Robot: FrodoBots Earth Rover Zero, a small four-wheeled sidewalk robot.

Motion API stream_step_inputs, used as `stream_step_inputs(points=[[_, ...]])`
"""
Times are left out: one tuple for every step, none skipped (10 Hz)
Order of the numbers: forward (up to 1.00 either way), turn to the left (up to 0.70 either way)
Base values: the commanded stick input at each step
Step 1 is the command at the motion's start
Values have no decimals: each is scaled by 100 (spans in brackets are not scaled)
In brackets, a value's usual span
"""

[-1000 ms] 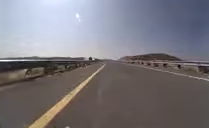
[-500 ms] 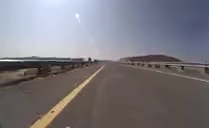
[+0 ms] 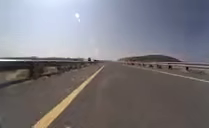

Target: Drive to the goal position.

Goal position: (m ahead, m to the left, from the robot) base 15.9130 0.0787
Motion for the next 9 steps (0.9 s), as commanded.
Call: stream_step_inputs(points=[[100,0],[100,0],[100,0],[100,0],[100,0],[100,0],[100,0],[100,0],[100,0]])
